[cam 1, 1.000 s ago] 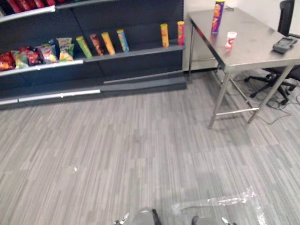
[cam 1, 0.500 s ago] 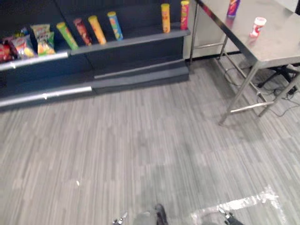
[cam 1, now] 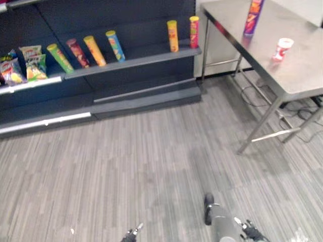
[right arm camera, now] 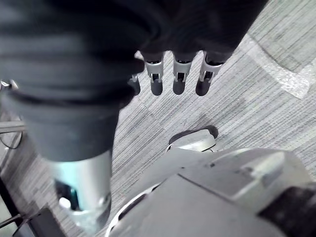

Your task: Put the gum and the chips on the shelf.

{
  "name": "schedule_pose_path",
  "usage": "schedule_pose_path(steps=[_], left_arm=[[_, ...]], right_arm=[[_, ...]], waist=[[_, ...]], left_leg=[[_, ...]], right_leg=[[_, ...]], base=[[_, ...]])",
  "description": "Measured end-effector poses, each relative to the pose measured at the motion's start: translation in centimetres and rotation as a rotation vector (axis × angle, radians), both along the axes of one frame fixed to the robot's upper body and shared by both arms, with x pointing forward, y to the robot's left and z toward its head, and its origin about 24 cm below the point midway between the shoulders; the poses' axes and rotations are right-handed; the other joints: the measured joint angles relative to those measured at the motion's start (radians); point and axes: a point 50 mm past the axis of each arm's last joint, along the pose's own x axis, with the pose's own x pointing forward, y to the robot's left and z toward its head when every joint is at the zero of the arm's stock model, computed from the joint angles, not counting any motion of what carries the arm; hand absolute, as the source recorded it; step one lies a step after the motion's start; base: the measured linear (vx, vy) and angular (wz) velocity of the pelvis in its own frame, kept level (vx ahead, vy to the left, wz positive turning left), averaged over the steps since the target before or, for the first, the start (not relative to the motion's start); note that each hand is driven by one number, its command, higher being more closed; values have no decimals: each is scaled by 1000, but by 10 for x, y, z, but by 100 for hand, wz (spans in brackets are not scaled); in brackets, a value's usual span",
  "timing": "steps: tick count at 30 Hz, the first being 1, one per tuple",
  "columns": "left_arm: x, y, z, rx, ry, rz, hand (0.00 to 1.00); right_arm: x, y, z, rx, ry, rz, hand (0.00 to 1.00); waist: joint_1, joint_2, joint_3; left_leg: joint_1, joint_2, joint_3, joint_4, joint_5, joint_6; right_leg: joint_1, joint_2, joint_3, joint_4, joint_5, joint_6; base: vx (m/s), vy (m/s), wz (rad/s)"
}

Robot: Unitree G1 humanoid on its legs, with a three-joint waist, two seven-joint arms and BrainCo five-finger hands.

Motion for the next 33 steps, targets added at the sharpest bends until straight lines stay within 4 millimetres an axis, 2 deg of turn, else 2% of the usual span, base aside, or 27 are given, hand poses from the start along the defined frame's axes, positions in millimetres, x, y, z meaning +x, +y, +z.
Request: schedule_pose_path(steps=[1,3,4,6,7,8,9,10,11,12,14,15,16,18,19,20,21,22,23,24,25,26,27,29,31,32,33], left_arm=[[2,-1,0,-11,-11,31,0],[4,-9,0,-28,-17,51,0],[6,-11,0,-32,-21,49,0],[14,-20,1,-52,-52,54,0],[17,-20,2,-52,-65,57,0],[20,-18,3,-49,-73,63,0],[26,-14,5,-38,-95,92,0],[27,-11,6,-29,-102,101,0],[27,-8,7,-22,-108,114,0],[26,-5,7,-15,-109,117,0],[28,-1,9,-3,-121,116,0],[31,-1,10,3,-139,113,0],[33,0,11,7,-149,111,0],[33,0,12,4,-164,128,0],[30,1,11,9,-163,136,0],[27,1,11,14,-163,138,0],[27,2,11,17,-161,139,0],[23,2,10,18,-152,145,0],[21,3,10,26,-148,153,0],[20,3,10,27,-142,161,0],[16,10,9,43,-128,162,0],[13,14,9,54,-117,162,0],[14,19,9,67,-110,135,0],[12,22,9,76,-89,94,0],[10,21,8,75,-74,68,0],[7,18,6,69,-54,44,0],[8,13,5,66,-44,-15,0]], right_arm=[[2,0,1,-1,-12,-6,0],[-3,1,-1,5,3,-15,0],[-6,1,-2,7,11,-14,0],[-11,3,-3,12,25,-20,0],[-13,2,-3,11,29,-20,0],[-14,1,-3,8,32,-21,0],[-17,2,-4,11,38,-22,0],[-17,3,-4,13,38,-21,0],[-14,2,-3,7,30,-24,0],[-12,2,-2,3,20,-22,0],[-11,6,-3,6,19,-16,0],[-11,7,-3,7,20,-9,0],[-11,7,-3,7,22,-10,0],[-9,9,-3,16,12,-25,0],[-6,11,-2,16,-3,-19,0],[-5,12,-2,18,-6,-17,0],[-5,13,-2,18,-6,-13,0],[-4,14,-2,16,-3,-3,0],[-4,13,-2,12,-1,1,0],[-7,12,-3,10,11,0,0],[-12,17,-6,28,33,-11,0],[-16,23,-9,48,52,-22,0],[-18,30,-10,70,55,-35,0],[-23,34,-13,87,77,-51,0],[-23,30,-12,84,72,-80,0],[-18,27,-11,77,55,-75,0],[-15,25,-10,76,45,-62,0]], waist=[[-4,-14,9],[-7,-5,3],[-8,-8,4],[-10,7,-10],[-10,3,-13],[-11,1,-15],[-11,-8,-15],[-7,-18,-11],[-3,-20,-10],[-2,-22,-8],[4,-32,-10],[17,-35,-10],[25,-37,-10],[30,-45,-11],[30,-52,-15],[30,-57,-17],[30,-57,-19],[32,-56,-22],[34,-52,-24],[39,-64,-34],[47,-82,-74],[43,-106,-105],[27,-132,-128],[22,-152,-157],[33,-156,-167],[39,-146,-166],[21,-122,-156]], left_leg=[[-5,2,-4,16,51,-8],[22,23,-12,37,124,-40],[28,31,-17,42,140,-42],[22,62,-62,99,194,-63],[-3,76,-88,159,217,-85],[-50,97,-124,265,234,-108],[-170,129,-196,517,326,-141],[-219,142,-211,620,371,-148],[-311,168,-213,813,363,-153],[-377,187,-187,933,325,-132],[-458,199,-121,992,238,-100],[-513,201,-85,973,191,-77],[-536,202,-68,944,175,-67],[-570,198,-20,760,154,-54],[-568,184,1,567,159,-48],[-565,164,-6,383,180,-39],[-566,158,-15,308,196,-43],[-569,155,-40,210,220,-54],[-575,160,-57,176,231,-60],[-578,156,-61,204,306,-62],[-588,128,-56,253,307,-59],[-609,110,-52,297,256,-44],[-620,84,-51,325,213,-35],[-604,40,-43,314,184,-20],[-544,10,4,281,165,13],[-490,-2,29,245,154,32],[-423,-18,33,213,137,59]], right_leg=[[-20,1,10,59,-53,-20],[-4,2,-5,138,-137,-32],[5,3,-12,152,-156,-38],[40,4,-40,169,-203,-53],[60,3,-50,165,-224,-54],[88,4,-63,152,-242,-49],[146,2,-79,119,-256,-53],[167,3,-80,105,-259,-61],[215,5,-80,87,-268,-73],[269,8,-77,63,-280,-85],[349,4,-63,20,-290,-74],[385,-2,-50,0,-294,-67],[401,-6,-44,-8,-294,-62],[440,-25,-26,-25,-301,-29],[460,-43,-8,-25,-318,-10],[477,-63,11,-24,-342,9],[483,-70,22,-24,-354,22],[493,-82,44,-23,-372,50],[502,-84,65,-25,-386,68],[515,-96,95,-40,-398,78],[540,-117,134,-103,-400,72],[553,-123,180,-134,-372,42],[549,-139,210,-139,-314,36],[539,-163,251,-126,-231,57],[499,-184,303,-34,-162,62],[433,-186,338,108,-99,75],[349,-176,362,308,1,142]], base=[[413,-281,-10],[411,-289,4],[517,-280,24],[404,-190,29],[253,-125,31],[287,-147,43],[332,-159,33],[325,-132,13],[332,-96,-13],[284,-49,-16],[281,35,-25],[262,88,-34],[256,130,-34],[234,167,-30],[295,265,-39],[323,293,-38],[348,345,-40],[359,396,-42],[369,428,-54],[507,526,-64],[460,404,-54],[592,429,-27],[397,257,6],[454,352,6],[486,345,-36],[458,302,-44],[434,272,-32]])
